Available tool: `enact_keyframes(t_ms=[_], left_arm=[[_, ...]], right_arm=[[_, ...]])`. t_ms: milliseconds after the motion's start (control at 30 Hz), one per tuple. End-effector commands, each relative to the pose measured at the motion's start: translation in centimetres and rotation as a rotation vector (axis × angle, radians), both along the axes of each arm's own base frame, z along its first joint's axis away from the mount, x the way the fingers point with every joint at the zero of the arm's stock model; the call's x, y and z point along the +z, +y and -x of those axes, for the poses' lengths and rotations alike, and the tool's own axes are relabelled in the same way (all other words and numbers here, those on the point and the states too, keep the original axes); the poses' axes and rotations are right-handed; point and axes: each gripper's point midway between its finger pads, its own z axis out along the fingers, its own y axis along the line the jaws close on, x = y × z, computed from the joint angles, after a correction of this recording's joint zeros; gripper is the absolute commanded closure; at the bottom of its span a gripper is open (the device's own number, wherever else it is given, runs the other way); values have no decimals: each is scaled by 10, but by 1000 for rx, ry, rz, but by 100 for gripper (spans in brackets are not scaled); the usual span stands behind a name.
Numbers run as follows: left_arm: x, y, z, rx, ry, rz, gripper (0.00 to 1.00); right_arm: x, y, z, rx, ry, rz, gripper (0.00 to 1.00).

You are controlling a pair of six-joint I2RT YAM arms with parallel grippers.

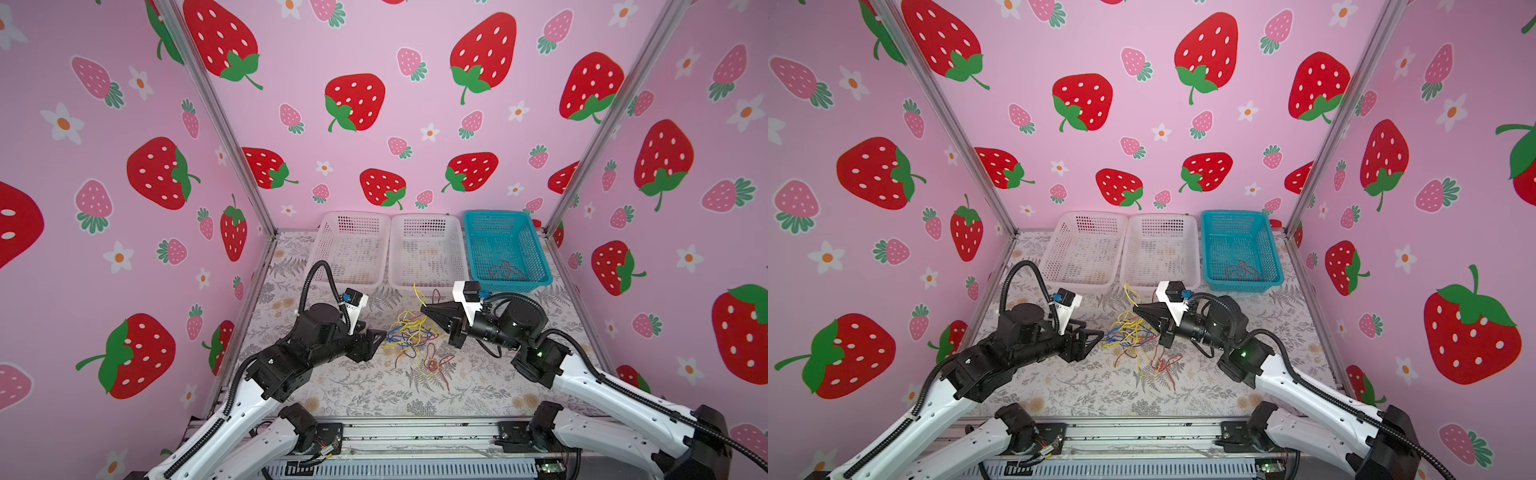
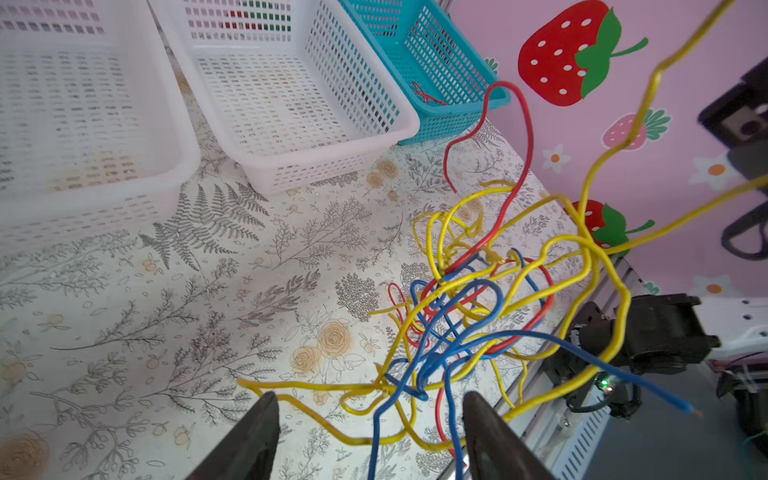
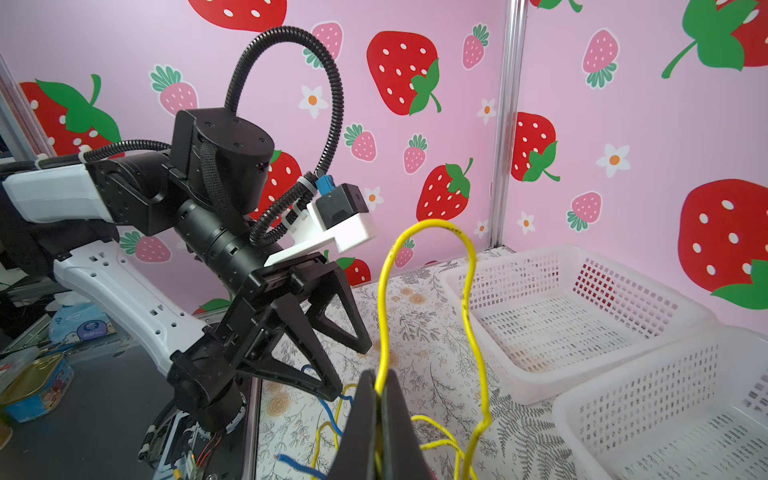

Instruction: Untangle the cables

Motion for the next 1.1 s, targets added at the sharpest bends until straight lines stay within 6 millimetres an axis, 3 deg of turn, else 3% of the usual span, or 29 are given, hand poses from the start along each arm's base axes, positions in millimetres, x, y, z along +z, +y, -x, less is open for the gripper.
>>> enact_keyframes(t_ms=[0, 200, 367, 600, 800, 900, 1067], left_arm=[[9, -7, 15, -14, 133, 95, 23], [1, -7, 26, -17, 257, 140, 24], [-2, -4, 24, -14, 287, 161, 26], [4, -14, 29, -96, 310, 228, 43], [9, -23, 39, -165, 339, 283, 51], [7, -24, 42, -167, 366, 304, 50], [-12, -11, 34, 2, 478, 298, 42]], right_arm=[[17, -4, 4, 1, -48, -57, 100], [17, -5, 4, -2, -48, -54, 100], [20, -4, 8, 17, -49, -64, 100], [19, -3, 8, 27, -35, -60, 100], [15, -2, 7, 23, -35, -57, 100], [14, -4, 4, 1, -38, -64, 100], [12, -14, -9, -100, -38, -105, 100]])
